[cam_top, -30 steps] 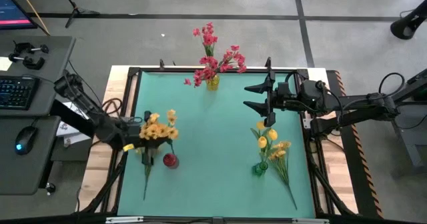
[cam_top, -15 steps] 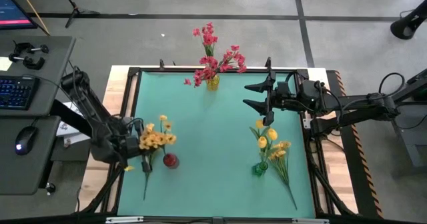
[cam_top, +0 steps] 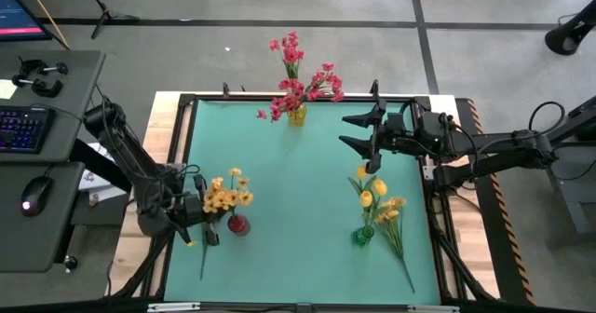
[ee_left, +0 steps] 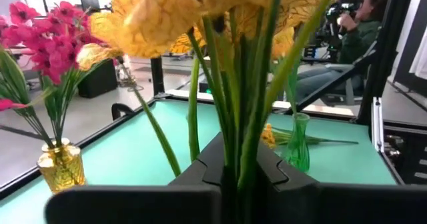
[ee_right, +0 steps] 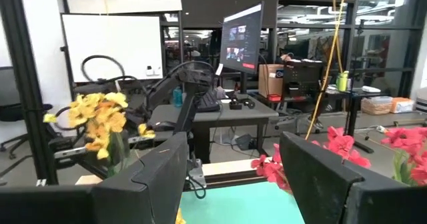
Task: Sort flowers into vase by color
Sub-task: Put the top right yellow flowers into the red vase
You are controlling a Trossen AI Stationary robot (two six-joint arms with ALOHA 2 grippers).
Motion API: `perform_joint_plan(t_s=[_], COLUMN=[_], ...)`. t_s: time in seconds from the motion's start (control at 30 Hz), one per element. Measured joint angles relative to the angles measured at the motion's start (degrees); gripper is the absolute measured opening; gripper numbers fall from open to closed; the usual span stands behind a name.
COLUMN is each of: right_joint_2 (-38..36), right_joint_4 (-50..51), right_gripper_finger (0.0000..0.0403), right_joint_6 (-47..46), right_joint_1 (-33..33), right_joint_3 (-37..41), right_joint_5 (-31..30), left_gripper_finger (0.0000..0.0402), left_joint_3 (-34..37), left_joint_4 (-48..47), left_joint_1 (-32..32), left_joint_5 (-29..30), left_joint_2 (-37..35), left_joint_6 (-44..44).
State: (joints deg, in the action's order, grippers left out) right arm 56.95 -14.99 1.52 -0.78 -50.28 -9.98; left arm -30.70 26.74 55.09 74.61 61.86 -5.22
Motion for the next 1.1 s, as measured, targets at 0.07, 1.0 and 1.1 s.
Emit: perform_joint_plan(t_s=[0.07,1.0,1.1], right_joint_2=[0.0,0.0,0.0], right_joint_4=[0.0,-0.02,-0.01], right_gripper_finger=[0.0229,0.0229,0.0229], right_joint_6=[-0.01,-1.68,-1.62], right_joint_1=[0.0,0.0,0.0], right_joint_3=[0.0,0.0,0.0], right_joint_5=[-0.1,0.01,0.01], left_gripper_finger=[0.0025,0.0239,0.0239], left_joint_3=[0.0,-0.04,-0.04], left_joint_4=[-0.01,-16.29,-18.39], left_joint_1=[0.07,8.75,7.82], left_joint_5=[0.02,-11.13,-14.88], left_joint_2=[0.44,-5.32,-5.3], left_joint_6=[-0.12,-24.39,-29.79])
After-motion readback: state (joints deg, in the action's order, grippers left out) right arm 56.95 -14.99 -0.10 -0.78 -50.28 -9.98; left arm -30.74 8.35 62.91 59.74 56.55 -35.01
